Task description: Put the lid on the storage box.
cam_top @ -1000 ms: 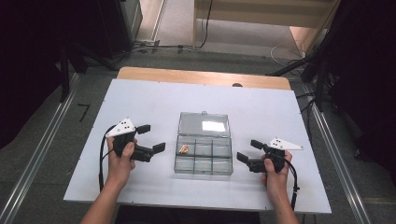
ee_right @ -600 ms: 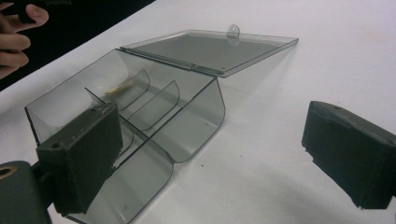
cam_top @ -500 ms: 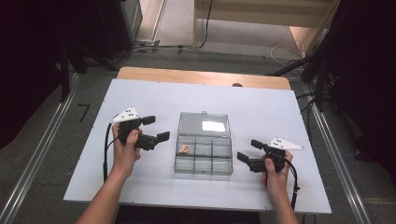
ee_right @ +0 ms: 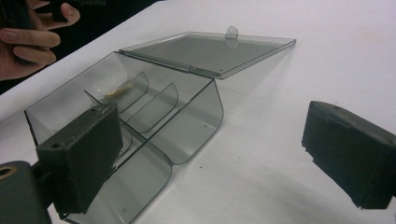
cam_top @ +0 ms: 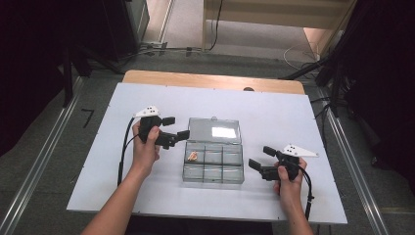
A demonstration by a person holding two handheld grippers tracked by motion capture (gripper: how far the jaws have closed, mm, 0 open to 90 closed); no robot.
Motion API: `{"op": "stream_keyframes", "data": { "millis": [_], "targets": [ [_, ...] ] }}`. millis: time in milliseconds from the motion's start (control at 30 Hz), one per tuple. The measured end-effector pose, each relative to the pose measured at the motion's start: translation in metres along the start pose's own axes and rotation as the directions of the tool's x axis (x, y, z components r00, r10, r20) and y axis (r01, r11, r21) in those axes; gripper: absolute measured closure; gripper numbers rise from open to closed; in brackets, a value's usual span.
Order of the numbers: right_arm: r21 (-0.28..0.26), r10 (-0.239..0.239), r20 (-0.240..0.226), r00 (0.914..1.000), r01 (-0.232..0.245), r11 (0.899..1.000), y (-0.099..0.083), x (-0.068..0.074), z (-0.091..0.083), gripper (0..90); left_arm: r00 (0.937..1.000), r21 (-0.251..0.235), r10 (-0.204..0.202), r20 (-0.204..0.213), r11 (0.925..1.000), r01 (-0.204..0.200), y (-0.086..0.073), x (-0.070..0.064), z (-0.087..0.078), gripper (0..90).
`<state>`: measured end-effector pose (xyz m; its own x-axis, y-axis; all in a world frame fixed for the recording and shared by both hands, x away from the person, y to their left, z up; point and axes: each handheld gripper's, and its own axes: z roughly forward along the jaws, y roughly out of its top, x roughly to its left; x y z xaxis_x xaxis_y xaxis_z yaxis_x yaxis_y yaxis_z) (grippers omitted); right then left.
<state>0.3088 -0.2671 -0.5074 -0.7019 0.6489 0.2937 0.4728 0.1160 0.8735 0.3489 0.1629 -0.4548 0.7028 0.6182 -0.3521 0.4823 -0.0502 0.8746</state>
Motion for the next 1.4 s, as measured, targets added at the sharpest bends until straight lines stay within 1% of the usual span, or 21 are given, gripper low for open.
{"op": "stream_keyframes", "data": {
  "millis": [100,300,400,467,500,567,633,800,867,900,1000,1033,1133,1167,1200,1267,1300,1400],
  "targets": [
    [-0.001,-0.001,0.002,1.0000,0.001,1.000,0.000,0.000,0.000,3.5,1.0000,0.008,-0.006,-0.002,0.9999,0.007,0.001,0.002,0.007,0.9],
    [0.000,0.000,0.003,1.0000,0.000,1.000,0.000,0.000,0.000,3.5,0.9987,0.036,-0.047,-0.018,0.9982,0.048,0.000,0.009,0.021,1.0],
    [0.000,0.000,0.004,1.0000,0.000,1.000,0.000,0.000,0.000,3.5,0.9974,0.056,-0.061,-0.039,0.9964,0.063,-0.001,0.012,0.028,3.2],
    [0.000,0.001,0.004,1.0000,-0.001,1.000,0.000,0.000,0.000,3.5,0.9967,0.061,-0.069,-0.042,0.9956,0.071,-0.002,0.014,0.031,4.9],
    [0.000,0.000,0.004,1.0000,0.000,1.000,0.000,0.000,0.000,3.5,0.9963,0.061,-0.068,-0.054,0.9956,0.071,-0.003,0.014,0.033,6.6],
    [-0.001,0.001,0.004,1.0000,-0.001,1.000,0.000,-0.001,0.000,3.5,0.9928,0.075,-0.068,-0.099,0.9944,0.075,-0.004,0.015,0.038,12.8],
    [-0.001,0.007,0.006,1.0000,-0.007,1.000,0.000,-0.001,0.000,3.5,0.9895,0.083,-0.084,-0.117,0.9921,0.094,-0.005,0.017,0.041,17.9],
    [0.000,0.011,0.008,0.9999,-0.011,1.000,0.000,-0.001,0.000,3.5,0.9831,0.101,-0.123,-0.135,0.9853,0.137,-0.009,0.024,0.047,23.9],
    [0.000,0.012,0.008,0.9999,-0.012,1.000,0.000,-0.001,0.000,3.5,0.9807,0.110,-0.134,-0.142,0.9824,0.151,-0.010,0.026,0.049,28.0],
    [0.000,0.011,0.008,0.9999,-0.011,1.000,0.000,-0.001,0.000,3.5,0.9784,0.114,-0.144,-0.148,0.9802,0.162,-0.011,0.027,0.050,29.1],
    [0.002,0.011,0.010,0.9999,-0.011,1.000,0.000,-0.001,0.000,3.5,0.9746,0.117,-0.169,-0.147,0.9753,0.187,-0.013,0.030,0.051,32.9],
    [0.001,0.011,0.010,0.9999,-0.011,1.000,0.000,-0.001,0.000,3.5,0.9742,0.125,-0.173,-0.145,0.9736,0.191,-0.014,0.031,0.052,33.9],
    [0.001,0.011,0.010,0.9999,-0.011,1.000,0.000,-0.001,0.000,3.5,0.9733,0.128,-0.182,-0.140,0.9715,0.200,-0.017,0.032,0.053,41.7],
    [0.001,0.012,0.010,0.9999,-0.012,1.000,0.000,-0.001,0.000,3.5,0.9717,0.126,-0.190,-0.140,0.9701,0.208,-0.018,0.033,0.053,42.9],
    [0.001,0.011,0.011,0.9999,-0.012,1.000,0.000,-0.001,0.000,3.5,0.9683,0.122,-0.203,-0.145,0.9675,0.221,-0.019,0.033,0.054,43.6],
    [0.001,0.011,0.011,0.9999,-0.011,1.000,0.000,-0.001,0.001,3.5,0.9657,0.124,-0.218,-0.142,0.9640,0.235,-0.021,0.035,0.054,44.7],
    [0.001,0.011,0.012,0.9999,-0.011,1.000,0.000,-0.001,0.001,3.5,0.9651,0.126,-0.221,-0.140,0.9627,0.239,-0.022,0.035,0.055,45.4],
    [0.001,0.011,0.012,0.9999,-0.011,1.000,0.000,-0.001,0.001,3.5,0.9654,0.134,-0.219,-0.141,0.9619,0.238,-0.025,0.035,0.056,45.5]
  ]
}}
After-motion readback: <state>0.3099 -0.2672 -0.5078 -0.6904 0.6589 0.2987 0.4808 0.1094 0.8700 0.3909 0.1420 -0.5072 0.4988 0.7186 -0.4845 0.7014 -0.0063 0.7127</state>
